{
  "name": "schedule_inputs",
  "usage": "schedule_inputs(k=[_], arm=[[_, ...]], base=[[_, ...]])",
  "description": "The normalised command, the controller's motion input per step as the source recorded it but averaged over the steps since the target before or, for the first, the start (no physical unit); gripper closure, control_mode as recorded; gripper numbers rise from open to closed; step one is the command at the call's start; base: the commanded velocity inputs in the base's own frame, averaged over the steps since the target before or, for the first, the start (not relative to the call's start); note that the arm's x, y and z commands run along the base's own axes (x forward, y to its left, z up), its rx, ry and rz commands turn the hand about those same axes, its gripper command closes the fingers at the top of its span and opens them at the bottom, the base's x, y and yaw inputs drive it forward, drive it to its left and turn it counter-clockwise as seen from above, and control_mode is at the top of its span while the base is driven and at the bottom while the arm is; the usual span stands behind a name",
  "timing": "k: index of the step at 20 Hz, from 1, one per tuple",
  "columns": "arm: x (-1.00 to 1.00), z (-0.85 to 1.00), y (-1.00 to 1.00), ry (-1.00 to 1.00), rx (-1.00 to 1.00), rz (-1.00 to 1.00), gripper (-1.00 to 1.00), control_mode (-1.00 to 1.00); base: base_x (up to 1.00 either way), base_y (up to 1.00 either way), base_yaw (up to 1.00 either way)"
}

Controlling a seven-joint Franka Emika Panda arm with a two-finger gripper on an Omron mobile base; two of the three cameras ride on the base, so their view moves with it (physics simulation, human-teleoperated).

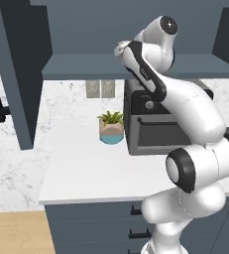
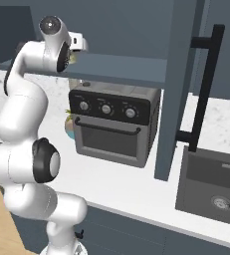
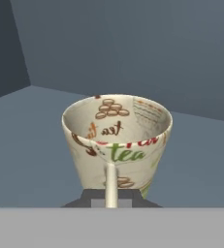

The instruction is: Gather all objects into one cabinet and sort the glasses and bowls to opposite sides.

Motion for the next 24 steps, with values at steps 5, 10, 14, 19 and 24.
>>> schedule_inputs(k=[5,10,14,19,24], arm=[[-1.0,0.0,-0.03,-0.14,0.02,0.0,1.0,-1.0],[-1.0,0.13,-0.01,-0.18,0.03,0.0,1.0,-1.0],[-0.55,0.03,0.0,-0.07,0.0,0.0,1.0,-1.0],[0.0,0.03,0.0,0.04,0.0,0.0,1.0,-1.0],[-0.01,0.39,0.0,0.14,0.0,0.0,1.0,-1.0]], base=[[0.0,0.0,0.0],[0.0,0.0,0.0],[0.0,0.0,0.0],[0.0,0.0,0.0],[0.0,0.0,0.0]])
